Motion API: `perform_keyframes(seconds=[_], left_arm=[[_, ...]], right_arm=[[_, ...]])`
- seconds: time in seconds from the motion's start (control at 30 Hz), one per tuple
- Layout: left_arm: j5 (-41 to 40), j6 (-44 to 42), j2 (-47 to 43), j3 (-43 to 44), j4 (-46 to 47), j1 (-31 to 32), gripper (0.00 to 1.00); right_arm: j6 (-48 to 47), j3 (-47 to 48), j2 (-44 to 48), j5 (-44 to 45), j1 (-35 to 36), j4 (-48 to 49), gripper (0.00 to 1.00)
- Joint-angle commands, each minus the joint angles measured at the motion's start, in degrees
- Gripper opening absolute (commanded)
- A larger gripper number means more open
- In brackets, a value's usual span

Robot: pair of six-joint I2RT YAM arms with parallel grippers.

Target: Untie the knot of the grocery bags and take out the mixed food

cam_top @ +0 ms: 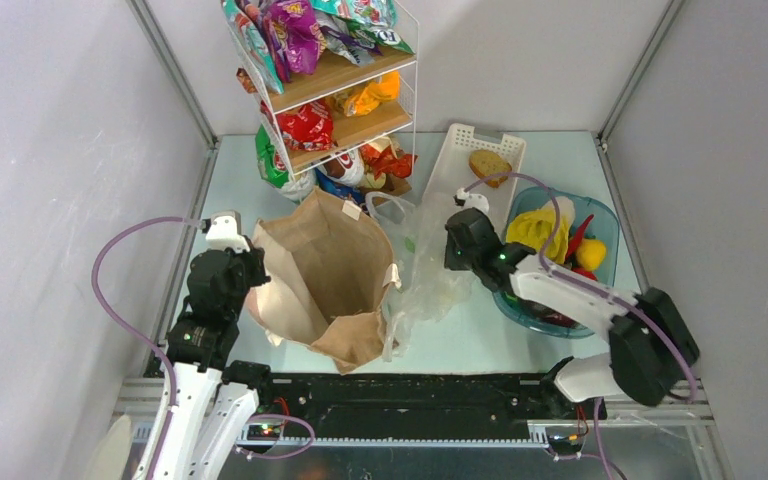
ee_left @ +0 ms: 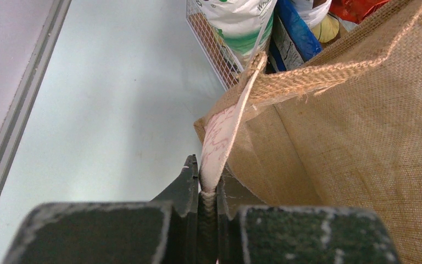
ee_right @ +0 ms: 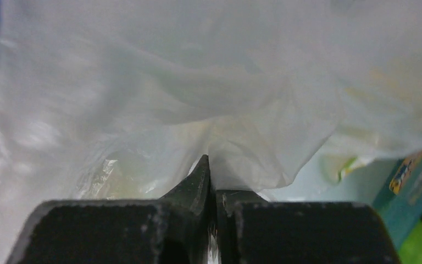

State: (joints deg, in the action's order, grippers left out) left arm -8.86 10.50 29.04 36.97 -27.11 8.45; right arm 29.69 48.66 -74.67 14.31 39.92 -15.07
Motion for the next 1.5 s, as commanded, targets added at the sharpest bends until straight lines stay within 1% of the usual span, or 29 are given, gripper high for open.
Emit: perform_keyframes(seconds=[0.0,0.03,0.07,0.1,0.13,0.17,0.23,0.37,0.43,0.77,0.83,0.9,0.97,1.0,1.03,1.07,1.1,1.13,1.17,1.2,1.23,1.27,1.33,1.47], left_arm=[[0.1,0.2,0.0,2.5,2.7,-0.2,0.00],[0.2,0.2,0.1,2.5,2.7,-0.2,0.00],[0.3,0.2,0.2,2.5,2.7,-0.2,0.00],[0.3,0.2,0.2,2.5,2.7,-0.2,0.00],[0.3,0.2,0.2,2.6,2.7,-0.2,0.00],[0.4,0.2,0.2,2.5,2.8,-0.2,0.00],[0.4,0.2,0.2,2.5,2.8,-0.1,0.00],[0.2,0.1,0.3,2.6,2.8,-0.2,0.00],[0.1,0.1,0.3,2.6,2.7,-0.1,0.00],[-0.2,0.0,0.3,2.6,2.7,-0.1,0.00],[-0.2,0.0,0.1,2.5,2.7,-0.2,0.00],[-0.4,0.0,0.0,2.5,2.7,-0.2,0.00],[-0.4,0.0,-0.3,2.5,2.7,-0.2,0.00],[-0.4,0.0,-0.2,2.5,2.7,-0.1,0.00],[-0.4,0.0,-0.2,2.4,2.7,-0.2,0.00],[-0.3,0.0,-0.2,2.5,2.7,-0.2,0.00],[-0.2,0.0,-0.2,2.6,2.7,-0.2,0.00],[-0.1,0.0,-0.1,2.6,2.7,-0.2,0.00],[-0.1,0.0,-0.2,2.6,2.7,-0.1,0.00],[0.0,0.0,-0.2,2.5,2.7,-0.1,0.00],[-0.1,0.0,-0.2,2.6,2.7,-0.1,0.00],[0.0,0.0,-0.3,2.6,2.7,-0.1,0.00],[-0.1,0.0,-0.4,2.5,2.7,-0.2,0.00],[0.0,-0.1,-0.2,2.6,2.7,-0.2,0.00]], right_arm=[[-4.1,4.3,-8.7,5.1,-1.1,7.1,0.13],[-3.6,4.7,-9.8,3.1,-1.8,7.6,0.25],[-3.4,5.7,-11.7,1.9,-2.4,7.6,0.33],[-2.9,6.1,-12.5,1.5,-2.6,7.2,0.53],[-2.4,7.1,-14.2,1.5,-2.9,6.5,0.64],[-2.3,7.6,-15.0,1.6,-3.0,4.8,0.84],[-1.9,9.6,-17.2,2.7,-3.1,1.1,0.97],[-1.6,12.4,-21.1,3.4,-3.0,-4.2,0.99],[-1.0,12.7,-22.7,2.5,-3.1,-5.2,0.99],[1.4,12.6,-28.8,-3.9,-3.1,-4.3,0.99],[2.3,11.7,-29.4,-5.0,-3.3,-3.2,0.97],[3.4,9.8,-29.3,-7.1,-4.0,-0.9,0.90],[4.7,7.2,-28.4,-10.6,-5.3,2.1,0.81],[5.2,6.2,-27.9,-11.5,-5.6,4.3,0.73],[5.8,4.5,-26.6,-12.0,-6.1,5.3,0.69],[5.9,3.7,-25.4,-11.7,-6.2,6.6,0.63],[6.0,3.0,-24.9,-10.6,-6.3,6.9,0.59],[5.9,2.7,-24.0,-9.9,-6.3,6.8,0.50],[5.5,2.3,-23.5,-8.5,-6.3,6.6,0.44],[5.3,2.0,-22.8,-7.9,-6.3,6.5,0.31],[5.0,1.7,-22.4,-6.7,-6.3,6.5,0.25],[4.9,1.2,-21.6,-6.2,-6.3,6.5,0.13],[4.2,0.7,-20.3,-4.8,-6.3,6.7,0.00],[4.1,-1.1,-16.0,-6.6,-6.8,8.4,0.00]])
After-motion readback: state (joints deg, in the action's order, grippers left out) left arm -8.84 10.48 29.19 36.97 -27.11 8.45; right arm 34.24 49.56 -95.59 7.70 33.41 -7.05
